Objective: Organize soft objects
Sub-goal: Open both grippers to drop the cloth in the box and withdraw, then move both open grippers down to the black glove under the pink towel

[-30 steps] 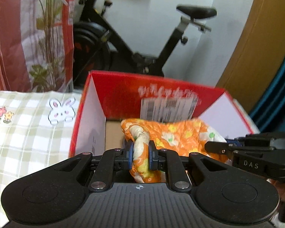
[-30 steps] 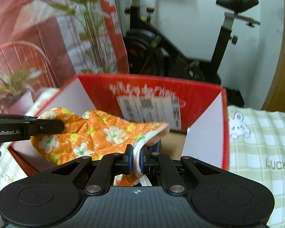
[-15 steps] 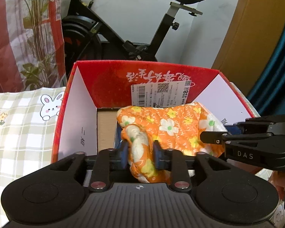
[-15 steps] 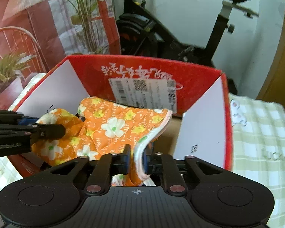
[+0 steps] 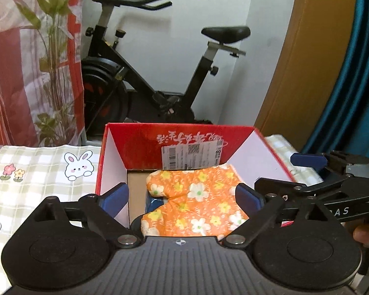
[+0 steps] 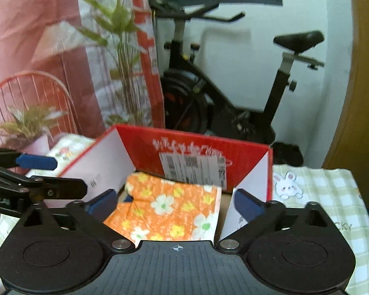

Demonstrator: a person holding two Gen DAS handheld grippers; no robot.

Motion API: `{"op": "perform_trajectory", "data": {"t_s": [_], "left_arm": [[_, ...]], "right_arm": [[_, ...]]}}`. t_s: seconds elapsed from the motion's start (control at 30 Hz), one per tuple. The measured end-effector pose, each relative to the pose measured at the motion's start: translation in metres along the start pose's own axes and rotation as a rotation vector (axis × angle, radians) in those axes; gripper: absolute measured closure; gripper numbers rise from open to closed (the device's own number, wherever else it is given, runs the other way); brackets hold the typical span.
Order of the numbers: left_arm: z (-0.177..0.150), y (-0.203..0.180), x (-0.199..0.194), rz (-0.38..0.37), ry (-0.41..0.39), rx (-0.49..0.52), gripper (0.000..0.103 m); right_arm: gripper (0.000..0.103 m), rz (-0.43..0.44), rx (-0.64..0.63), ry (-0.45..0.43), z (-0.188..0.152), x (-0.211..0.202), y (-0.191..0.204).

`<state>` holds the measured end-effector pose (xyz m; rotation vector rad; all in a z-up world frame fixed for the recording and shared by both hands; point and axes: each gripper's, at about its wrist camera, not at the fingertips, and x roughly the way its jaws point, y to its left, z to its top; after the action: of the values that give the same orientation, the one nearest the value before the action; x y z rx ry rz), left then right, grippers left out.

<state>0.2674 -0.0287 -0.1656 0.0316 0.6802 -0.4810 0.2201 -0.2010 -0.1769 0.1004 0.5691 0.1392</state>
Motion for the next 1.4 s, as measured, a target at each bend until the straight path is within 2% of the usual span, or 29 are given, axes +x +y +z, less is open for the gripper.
{"op": "perform_trajectory", "data": {"t_s": [0.17,0.3,0.53,0.9,1.13,1.33,1.4], "left_arm": [[-0.004,-0.005,-0.021,0.019,-0.041,-0.004,0.008],[-0.009,-0.008,-0.036,0.012,-0.077,0.003,0.008],[-0.023,-0.012,-0.057,0.011,-0.108,0.013,0.008],[-0.053,-0.017,-0.076,0.016,-0.103,0.004,0.008],[-0.078,-0.018,-0.081,0.040,-0.074,-0.001,0.008],[-0.098,-0.019,-0.086,0.046,-0.051,-0.004,0.008],[-0.104,-0.018,-0.088,0.045,-0.050,-0.017,0.008]], "right_arm": [[0.000,-0.001,0.021,-0.059,-0.001,-0.023,0.002],[0.000,-0.044,0.017,-0.101,-0.005,-0.040,0.005],[0.000,-0.015,0.029,-0.123,-0.017,-0.061,0.003],[0.000,0.029,0.102,-0.132,-0.053,-0.089,-0.003],[0.000,0.021,0.101,-0.109,-0.086,-0.097,0.001],[0.000,0.068,0.117,-0.067,-0.109,-0.101,0.005],[0.000,0.052,0.102,-0.059,-0.116,-0.104,0.009]]}}
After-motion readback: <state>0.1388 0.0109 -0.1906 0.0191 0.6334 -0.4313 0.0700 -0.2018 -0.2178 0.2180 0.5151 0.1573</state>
